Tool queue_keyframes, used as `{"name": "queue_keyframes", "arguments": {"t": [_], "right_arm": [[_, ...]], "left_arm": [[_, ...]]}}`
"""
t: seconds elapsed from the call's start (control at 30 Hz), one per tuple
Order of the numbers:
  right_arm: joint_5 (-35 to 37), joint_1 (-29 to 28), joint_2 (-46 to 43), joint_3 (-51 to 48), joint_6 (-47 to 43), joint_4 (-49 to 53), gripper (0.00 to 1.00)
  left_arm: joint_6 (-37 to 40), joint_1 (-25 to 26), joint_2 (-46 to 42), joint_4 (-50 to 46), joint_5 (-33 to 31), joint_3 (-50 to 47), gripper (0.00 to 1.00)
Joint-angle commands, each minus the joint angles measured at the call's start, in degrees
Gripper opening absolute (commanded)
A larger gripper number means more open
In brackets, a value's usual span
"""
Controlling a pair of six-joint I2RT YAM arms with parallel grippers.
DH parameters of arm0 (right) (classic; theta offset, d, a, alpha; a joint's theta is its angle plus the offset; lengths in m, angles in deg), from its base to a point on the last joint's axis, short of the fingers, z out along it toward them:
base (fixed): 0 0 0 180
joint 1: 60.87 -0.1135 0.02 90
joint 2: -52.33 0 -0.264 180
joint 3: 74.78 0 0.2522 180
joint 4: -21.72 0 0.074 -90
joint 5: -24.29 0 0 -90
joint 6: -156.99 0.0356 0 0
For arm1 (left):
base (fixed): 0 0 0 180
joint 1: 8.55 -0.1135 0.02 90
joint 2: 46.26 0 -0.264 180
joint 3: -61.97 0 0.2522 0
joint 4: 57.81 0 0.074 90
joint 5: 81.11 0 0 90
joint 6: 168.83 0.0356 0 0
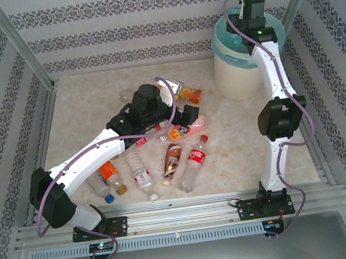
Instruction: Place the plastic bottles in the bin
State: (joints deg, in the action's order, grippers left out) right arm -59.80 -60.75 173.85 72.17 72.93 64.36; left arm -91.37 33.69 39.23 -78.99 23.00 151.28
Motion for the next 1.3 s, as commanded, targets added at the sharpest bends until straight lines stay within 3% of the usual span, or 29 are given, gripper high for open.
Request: {"name": "queue_keyframes", "arguments": {"t": [0.0, 0.17, 0.33, 0.5, 0.73, 1.27], "right_arm": [[-1.48, -1.09, -6.15, 2.34, 2.07, 2.14, 0.64], [2.96, -5.75, -14.64, -1.63, 1.52, 6.18, 0.64], [7.07, -12.11, -29.83, -21.39, 0.79, 0.57, 0.63], [10.48, -16.94, -42.16, -38.80, 2.16, -3.73, 0.63], [14.07, -18.68, -53.43, -56.87, 3.44, -6.49, 0.63], [14.30, -18.58, -60.18, -62.26, 3.48, -6.82, 0.64]], "left_arm": [[-0.98, -0.58, -1.69, -3.70, 0.45, 0.05, 0.97], [-2.62, 0.96, -0.54, -16.98, -1.36, 2.30, 0.87], [-5.47, 7.42, 3.42, -30.89, -4.80, 4.43, 0.83], [-7.68, 11.57, 6.92, -33.01, -0.83, 3.20, 0.81], [-3.51, 14.42, 14.55, -37.45, 1.05, 5.44, 0.79], [0.79, 15.81, 27.81, -40.49, -1.25, 11.24, 0.79]]}}
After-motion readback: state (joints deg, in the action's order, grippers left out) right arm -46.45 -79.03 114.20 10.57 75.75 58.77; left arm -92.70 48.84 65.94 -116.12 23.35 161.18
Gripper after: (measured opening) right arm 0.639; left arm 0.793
